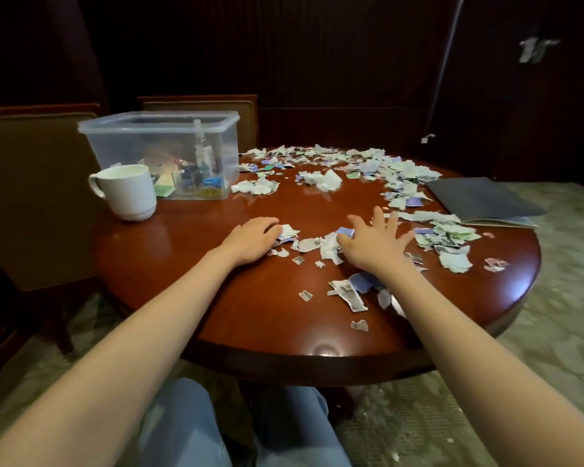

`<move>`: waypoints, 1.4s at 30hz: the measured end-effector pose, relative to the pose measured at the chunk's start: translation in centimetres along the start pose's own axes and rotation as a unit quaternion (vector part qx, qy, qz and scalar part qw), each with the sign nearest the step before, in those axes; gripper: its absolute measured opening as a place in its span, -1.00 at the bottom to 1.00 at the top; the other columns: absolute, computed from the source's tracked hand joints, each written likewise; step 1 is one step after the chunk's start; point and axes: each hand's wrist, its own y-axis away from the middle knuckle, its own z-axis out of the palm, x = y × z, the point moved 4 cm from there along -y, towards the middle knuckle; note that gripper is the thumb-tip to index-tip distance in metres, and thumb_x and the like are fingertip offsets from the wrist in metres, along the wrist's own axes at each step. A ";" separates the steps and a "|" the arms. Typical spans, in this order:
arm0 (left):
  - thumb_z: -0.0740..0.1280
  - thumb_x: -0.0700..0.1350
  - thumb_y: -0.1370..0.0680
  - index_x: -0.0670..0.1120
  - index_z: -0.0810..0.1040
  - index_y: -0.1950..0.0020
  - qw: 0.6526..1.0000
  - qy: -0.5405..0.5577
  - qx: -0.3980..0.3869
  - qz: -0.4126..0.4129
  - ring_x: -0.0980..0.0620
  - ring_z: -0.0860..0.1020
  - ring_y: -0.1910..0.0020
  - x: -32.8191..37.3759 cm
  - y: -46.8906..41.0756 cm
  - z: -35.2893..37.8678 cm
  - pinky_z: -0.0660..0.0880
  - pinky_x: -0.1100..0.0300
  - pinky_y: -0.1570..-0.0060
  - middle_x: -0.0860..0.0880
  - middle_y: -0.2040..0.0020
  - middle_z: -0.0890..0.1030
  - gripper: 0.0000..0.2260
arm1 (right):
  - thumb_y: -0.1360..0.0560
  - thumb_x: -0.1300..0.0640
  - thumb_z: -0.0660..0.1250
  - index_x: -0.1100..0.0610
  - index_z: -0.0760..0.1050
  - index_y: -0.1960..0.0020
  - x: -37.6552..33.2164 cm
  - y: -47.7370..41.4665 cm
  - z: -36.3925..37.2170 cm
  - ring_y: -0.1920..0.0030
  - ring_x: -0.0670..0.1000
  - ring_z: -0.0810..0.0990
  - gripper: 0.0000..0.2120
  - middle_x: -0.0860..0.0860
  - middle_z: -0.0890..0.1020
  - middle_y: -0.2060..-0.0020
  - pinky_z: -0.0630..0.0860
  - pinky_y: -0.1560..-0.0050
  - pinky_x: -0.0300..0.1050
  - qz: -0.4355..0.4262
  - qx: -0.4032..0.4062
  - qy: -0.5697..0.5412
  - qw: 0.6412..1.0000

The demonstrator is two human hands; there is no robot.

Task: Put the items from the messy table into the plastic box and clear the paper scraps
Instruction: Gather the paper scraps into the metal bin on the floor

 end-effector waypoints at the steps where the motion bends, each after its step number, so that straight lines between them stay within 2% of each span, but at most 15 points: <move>1: -0.02 0.03 -0.66 -0.06 0.25 -0.49 1.000 0.006 -0.009 0.019 0.01 0.21 -0.48 0.5 0.4 0.2 0.13 -0.01 -0.47 -0.02 -0.49 0.27 -0.58 | -0.59 -0.14 -0.01 -0.05 0.07 -0.51 0.6 -0.1 0.6 -0.51 0.26 -0.22 -0.49 0.14 -0.10 -0.54 -0.21 -0.38 0.41 0.017 -0.024 0.003 1.000; 5: -0.01 0.08 -0.65 -0.05 0.19 -0.51 0.996 0.042 -0.047 0.066 0.05 0.15 -0.50 2.5 2.0 0.9 0.07 0.07 -0.49 0.00 -0.52 0.21 -0.55 | -0.59 -0.12 0.00 -0.02 0.09 -0.51 0.4 -1.2 1.6 -0.51 0.25 0.01 -0.48 0.15 0.10 -0.52 -0.12 -0.43 0.32 -0.005 -0.056 -0.047 0.997; 8: 0.05 0.16 -0.62 -0.04 0.10 -0.54 0.988 0.100 -0.100 0.063 0.03 0.10 -0.52 4.1 3.4 1.1 0.04 0.10 -0.46 0.00 -0.55 0.11 -0.46 | -0.61 0.02 0.04 0.11 0.25 -0.46 -0.4 -1.3 1.1 -0.43 0.14 0.27 -0.56 0.11 0.32 -0.44 0.16 -0.46 0.06 -0.054 -0.013 -0.198 0.979; 10: 0.13 0.23 -0.56 -0.01 -0.01 -0.56 0.984 0.109 -0.133 0.053 0.00 0.03 -0.54 5.1 4.6 1.3 0.02 0.05 -0.47 0.00 -0.56 0.01 -0.34 | -0.62 0.11 0.05 0.15 0.35 -0.40 -0.1 -1.1 0.4 -0.36 0.07 0.38 -0.62 0.07 0.43 -0.37 0.29 -0.33 -0.12 -0.045 0.027 -0.299 0.953; 13: 0.21 0.35 -0.44 0.07 -0.19 -0.55 0.986 0.002 -0.153 0.058 -0.06 -0.21 -0.54 6.6 6.7 2.1 -0.16 -0.08 -0.48 -0.05 -0.56 -0.21 -0.13 | -0.61 0.16 0.05 0.13 0.44 -0.31 1.5 -1.1 -0.2 -0.09 0.01 0.51 -0.66 0.03 0.53 -0.19 0.42 0.04 -0.38 -0.004 0.095 -0.380 0.920; 16: 0.27 0.40 -0.36 0.14 -0.31 -0.51 0.983 -0.047 -0.147 0.098 -0.08 -0.36 -0.50 8.1 8.1 3.3 -0.28 -0.13 -0.45 -0.04 -0.53 -0.35 -0.02 | -0.58 0.18 0.06 0.13 0.48 -0.26 3.1 -1.3 -0.6 0.26 -0.08 0.48 -0.67 0.06 0.58 -0.06 0.37 0.25 -0.27 0.026 0.156 -0.417 0.895; 18: 0.28 0.42 -0.34 0.19 -0.37 -0.48 0.977 -0.069 -0.158 0.122 -0.08 -0.41 -0.47 9.0 8.7 4.2 -0.33 -0.15 -0.42 -0.01 -0.50 -0.40 0.01 | -0.56 0.19 0.08 0.14 0.48 -0.27 3.7 -1.2 -0.8 0.34 -0.10 0.46 -0.65 0.05 0.56 0.04 0.41 0.25 -0.21 0.032 0.176 -0.394 0.902; 21: 0.26 0.44 -0.33 0.18 -0.36 -0.49 0.980 -0.093 -0.130 0.122 -0.09 -0.43 -0.47 9.8 8.4 4.7 -0.37 -0.17 -0.39 -0.03 -0.50 -0.41 0.01 | -0.54 0.17 0.11 0.14 0.50 -0.26 4.2 -1.0 -0.8 -0.04 0.06 0.58 -0.65 0.09 0.56 -0.20 0.48 -0.11 -0.07 0.036 0.180 -0.314 0.931; 23: 0.22 0.46 -0.34 0.14 -0.33 -0.51 0.985 -0.105 -0.090 0.099 -0.11 -0.42 -0.47 9.6 7.6 4.4 -0.37 -0.17 -0.39 -0.07 -0.51 -0.40 -0.01 | -0.55 0.10 0.10 0.11 0.48 -0.30 4.2 -1.0 -0.3 -0.29 0.11 0.44 -0.63 0.10 0.45 -0.33 0.32 -0.36 0.10 0.043 0.141 -0.238 0.960; 25: 0.18 0.48 -0.34 0.14 -0.31 -0.52 0.988 -0.120 -0.061 0.076 -0.12 -0.40 -0.48 9.1 6.7 4.0 -0.36 -0.17 -0.40 -0.10 -0.51 -0.38 -0.02 | -0.57 0.06 0.06 0.09 0.39 -0.38 4.0 -0.9 0.3 -0.43 0.12 0.27 -0.59 0.11 0.35 -0.41 0.10 -0.46 0.21 0.050 0.080 -0.181 0.979; 27: 0.16 0.48 -0.34 0.14 -0.28 -0.52 0.989 -0.127 -0.039 0.058 -0.14 -0.37 -0.49 8.4 6.0 3.7 -0.34 -0.18 -0.40 -0.12 -0.52 -0.35 -0.04 | -0.59 0.05 0.02 0.09 0.31 -0.43 3.7 -0.8 0.7 -0.46 0.12 0.21 -0.57 0.12 0.30 -0.44 -0.01 -0.46 0.20 0.042 0.044 -0.156 0.986; 32: 0.13 0.46 -0.38 0.11 -0.24 -0.54 0.990 -0.137 -0.010 0.017 -0.19 -0.29 -0.51 6.8 4.3 2.8 -0.28 -0.21 -0.41 -0.15 -0.54 -0.28 -0.09 | -0.62 0.09 0.05 0.11 0.27 -0.46 1.5 -0.3 0.3 -0.41 0.06 0.32 -0.58 0.05 0.35 -0.43 0.21 -0.40 -0.08 -0.043 0.026 -0.285 0.957; 36: 0.12 0.43 -0.42 0.10 -0.19 -0.54 0.992 -0.126 0.011 -0.014 -0.20 -0.20 -0.53 5.6 3.6 2.3 -0.22 -0.21 -0.43 -0.15 -0.55 -0.20 -0.14 | -0.59 0.16 0.05 0.09 0.37 -0.39 1.5 0.5 -0.8 -0.12 0.04 0.50 -0.61 0.06 0.52 -0.20 0.41 -0.26 -0.02 -0.039 0.100 -0.373 0.921; 39: 0.13 0.40 -0.44 0.10 -0.17 -0.55 0.995 -0.099 0.007 -0.032 -0.22 -0.13 -0.53 4.7 3.1 2.1 -0.14 -0.25 -0.42 -0.16 -0.56 -0.15 -0.17 | -0.56 0.12 0.09 0.06 0.32 -0.42 2.5 1.1 -0.6 -0.42 0.09 0.29 -0.57 0.08 0.33 -0.42 0.17 -0.45 0.16 -0.018 0.109 -0.229 0.967; 42: 0.14 0.40 -0.44 0.10 -0.17 -0.55 0.997 -0.054 -0.025 -0.050 -0.22 -0.07 -0.53 3.9 2.4 2.0 -0.09 -0.26 -0.42 -0.15 -0.56 -0.11 -0.17 | -0.57 -0.08 0.04 0.01 0.18 -0.48 1.9 2.0 0.8 -0.50 0.17 0.05 -0.51 0.12 0.16 -0.49 -0.10 -0.45 0.28 0.002 0.016 -0.087 0.996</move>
